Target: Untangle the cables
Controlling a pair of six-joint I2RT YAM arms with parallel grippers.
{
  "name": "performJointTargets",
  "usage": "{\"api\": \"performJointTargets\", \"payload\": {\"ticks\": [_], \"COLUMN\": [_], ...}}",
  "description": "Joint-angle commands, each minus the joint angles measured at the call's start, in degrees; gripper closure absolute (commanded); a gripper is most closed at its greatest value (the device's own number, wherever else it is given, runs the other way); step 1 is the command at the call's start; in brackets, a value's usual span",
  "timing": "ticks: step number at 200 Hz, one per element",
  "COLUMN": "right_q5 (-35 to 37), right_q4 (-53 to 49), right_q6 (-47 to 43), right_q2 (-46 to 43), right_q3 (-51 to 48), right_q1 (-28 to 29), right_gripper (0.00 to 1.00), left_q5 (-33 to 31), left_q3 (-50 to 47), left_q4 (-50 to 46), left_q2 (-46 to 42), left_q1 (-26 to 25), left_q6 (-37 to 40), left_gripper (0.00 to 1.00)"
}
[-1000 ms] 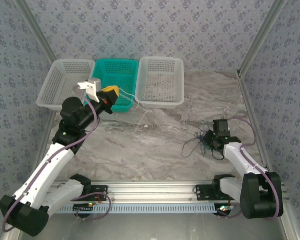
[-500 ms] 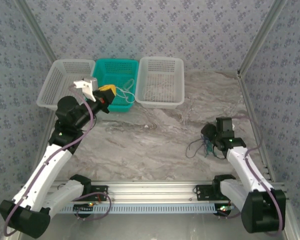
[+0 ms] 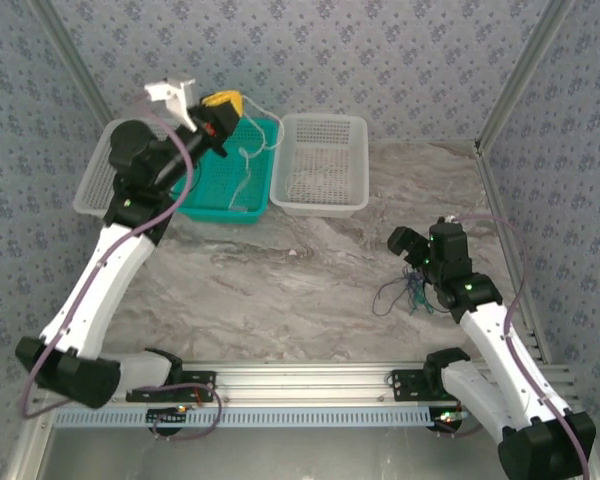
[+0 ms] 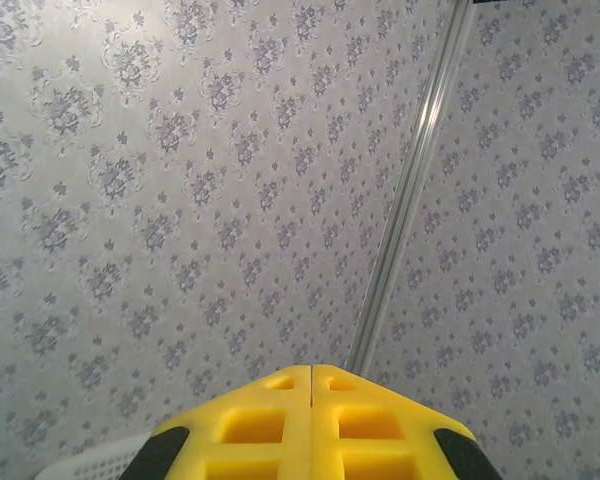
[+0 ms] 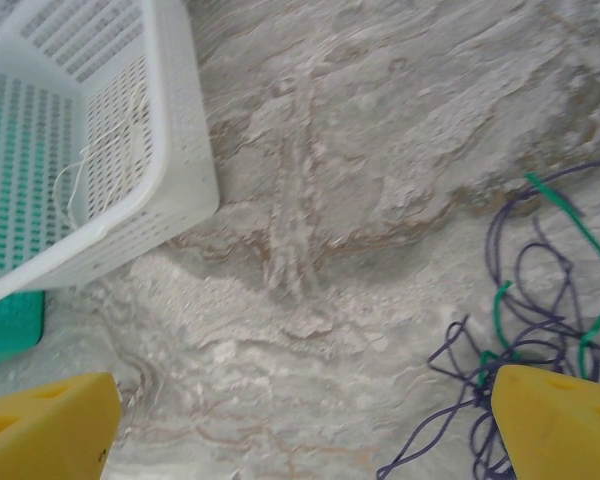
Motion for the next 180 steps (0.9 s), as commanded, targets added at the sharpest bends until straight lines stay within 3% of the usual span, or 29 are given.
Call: {"api": "performJointTargets", "payload": {"ticks": [1,85,92,107,124,148,180], "right_q5": [-1.7,-0.2,-0.2,-0.2,0.3,3.7,7.9], "right_q4": [1.2,-0.5,-0.8,-1.8,-2.9,-4.2,-5.6], "right_q6": [-1.5,-2.9,-3.1,-3.5,-4.1,-4.1,-1.1], "right_q2": [0.2,1.4,1.4,1.0,0.0,-1.0,-0.4], "right_q3": [1.8,1.7,1.8,1.9,1.5,0.3,-1.5], "right_q1": [1.9,3.1,3.1,3.1,3.1,2.9,1.7], "right_gripper": [0.03,0.04,0.04,0.04,0.04,0.04,0.04], "left_q5": [1.5,4.4,4.0,1.5,-0.1,-1.6,-3.2], "left_q3": [5.1,28.0,28.3,29.7,26.0,21.1,10.8], "left_q4": [2.2,-0.9,-1.4,-3.7,-2.2,-1.4,0.1], "left_q2": [6.4,37.9,39.8,41.9,41.0,37.0,27.0], "left_q1": [0.0,-1.3,-1.5,-2.0,-2.3,-2.3,-1.8], "left_q6": [-3.5,-8.3,-8.3,-7.6,-7.1,-5.1,-1.1], "left_gripper": [1.0,1.0,0.92,0.6,0.42,0.31,0.3]}}
